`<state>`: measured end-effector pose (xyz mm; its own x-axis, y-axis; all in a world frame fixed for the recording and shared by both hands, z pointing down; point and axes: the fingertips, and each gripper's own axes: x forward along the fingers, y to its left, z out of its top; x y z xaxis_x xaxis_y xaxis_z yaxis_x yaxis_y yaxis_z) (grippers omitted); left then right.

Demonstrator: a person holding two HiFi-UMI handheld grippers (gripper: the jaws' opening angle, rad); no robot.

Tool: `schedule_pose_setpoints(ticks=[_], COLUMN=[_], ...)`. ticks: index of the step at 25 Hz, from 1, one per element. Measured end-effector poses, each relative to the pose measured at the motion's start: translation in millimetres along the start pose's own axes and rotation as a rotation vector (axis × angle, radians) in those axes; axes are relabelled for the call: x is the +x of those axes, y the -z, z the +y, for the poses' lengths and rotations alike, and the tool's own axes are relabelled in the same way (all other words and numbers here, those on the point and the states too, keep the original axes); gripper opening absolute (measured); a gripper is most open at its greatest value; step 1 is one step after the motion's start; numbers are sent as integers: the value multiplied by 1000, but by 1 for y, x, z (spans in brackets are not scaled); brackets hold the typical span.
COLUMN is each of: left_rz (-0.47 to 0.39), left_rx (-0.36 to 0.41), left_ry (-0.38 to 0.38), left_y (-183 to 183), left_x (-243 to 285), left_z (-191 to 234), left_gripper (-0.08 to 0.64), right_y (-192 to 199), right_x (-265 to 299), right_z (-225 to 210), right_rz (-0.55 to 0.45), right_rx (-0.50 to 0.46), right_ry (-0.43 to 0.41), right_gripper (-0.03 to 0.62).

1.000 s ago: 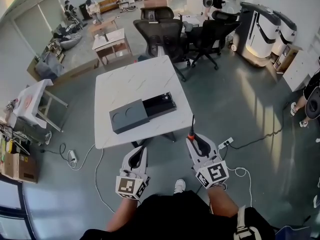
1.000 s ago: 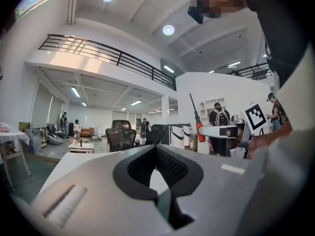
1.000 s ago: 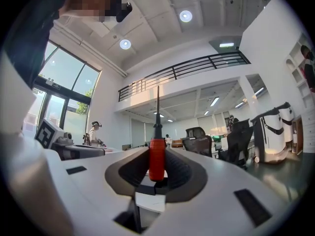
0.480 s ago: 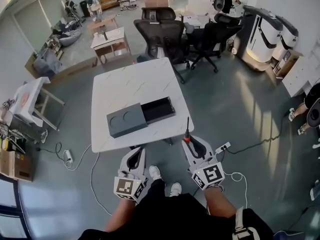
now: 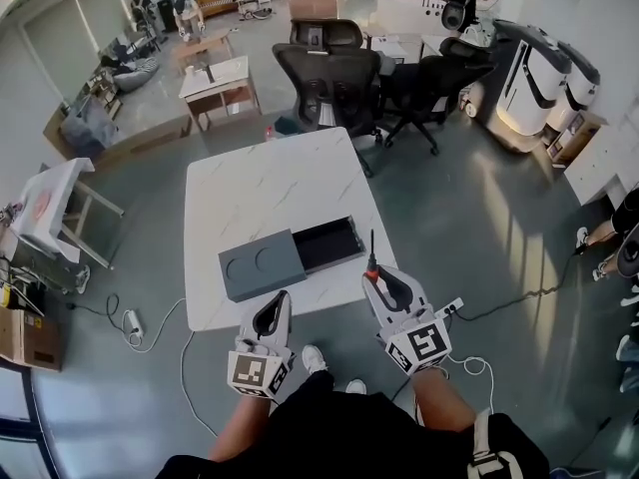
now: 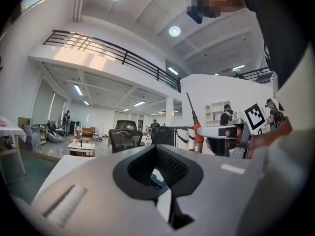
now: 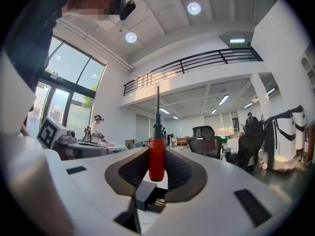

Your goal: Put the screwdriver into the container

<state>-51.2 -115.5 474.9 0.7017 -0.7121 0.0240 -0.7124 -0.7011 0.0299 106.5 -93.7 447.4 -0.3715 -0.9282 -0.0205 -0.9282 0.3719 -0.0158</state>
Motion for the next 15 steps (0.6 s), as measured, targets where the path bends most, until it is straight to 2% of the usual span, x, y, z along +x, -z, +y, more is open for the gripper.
schedule_pose_setpoints(ticks=[8, 15], left_rz=[-24, -33], left_rx=[-1, -5], left_ry=[38, 93], left_y=[-11, -10], left_x=[45, 70], left_z=[58, 84], left_gripper=[9, 9], right_y=[-4, 1], right_x=[64, 96], right_z=[-9, -10], right_rz=[17, 39], right_rx=[-13, -6], right_ry=[18, 44], right_gripper=[100, 100])
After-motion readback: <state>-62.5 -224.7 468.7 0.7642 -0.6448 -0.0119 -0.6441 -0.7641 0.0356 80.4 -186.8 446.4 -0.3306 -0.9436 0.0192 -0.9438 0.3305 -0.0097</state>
